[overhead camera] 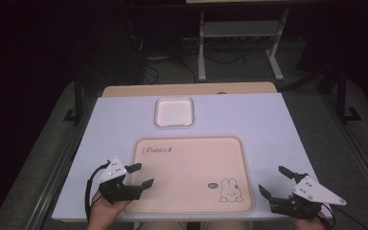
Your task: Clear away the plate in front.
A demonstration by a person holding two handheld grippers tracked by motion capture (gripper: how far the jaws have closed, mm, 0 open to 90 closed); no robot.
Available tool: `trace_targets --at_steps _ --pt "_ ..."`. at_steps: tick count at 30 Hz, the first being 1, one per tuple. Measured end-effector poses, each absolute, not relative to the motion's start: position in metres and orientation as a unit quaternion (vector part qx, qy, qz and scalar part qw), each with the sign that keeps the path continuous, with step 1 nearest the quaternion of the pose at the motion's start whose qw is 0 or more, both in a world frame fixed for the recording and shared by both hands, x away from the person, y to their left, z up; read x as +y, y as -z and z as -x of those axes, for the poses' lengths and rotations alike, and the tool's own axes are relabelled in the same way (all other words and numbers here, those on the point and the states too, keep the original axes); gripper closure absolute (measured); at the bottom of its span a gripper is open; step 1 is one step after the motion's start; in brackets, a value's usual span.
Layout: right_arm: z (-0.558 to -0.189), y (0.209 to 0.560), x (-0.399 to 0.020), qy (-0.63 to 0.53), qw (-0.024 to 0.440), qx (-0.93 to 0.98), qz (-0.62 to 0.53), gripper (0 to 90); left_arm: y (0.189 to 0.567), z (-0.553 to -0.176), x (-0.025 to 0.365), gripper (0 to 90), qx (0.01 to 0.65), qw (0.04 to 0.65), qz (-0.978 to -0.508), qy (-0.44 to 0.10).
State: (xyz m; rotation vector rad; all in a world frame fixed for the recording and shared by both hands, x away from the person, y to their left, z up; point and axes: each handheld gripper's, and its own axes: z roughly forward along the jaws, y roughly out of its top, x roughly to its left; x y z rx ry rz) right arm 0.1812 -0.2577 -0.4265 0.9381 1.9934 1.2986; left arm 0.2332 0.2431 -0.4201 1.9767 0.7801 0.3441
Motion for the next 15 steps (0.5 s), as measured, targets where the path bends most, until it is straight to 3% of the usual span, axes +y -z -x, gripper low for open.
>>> trace_targets --at_steps 15 --pt "-0.1809 0.4263 -0.2571 -0.485 0.290 0.747 -0.350 12.9 0.4265 -0.2390 0.2414 28.1 0.324 0.463 -0.815 -0.129"
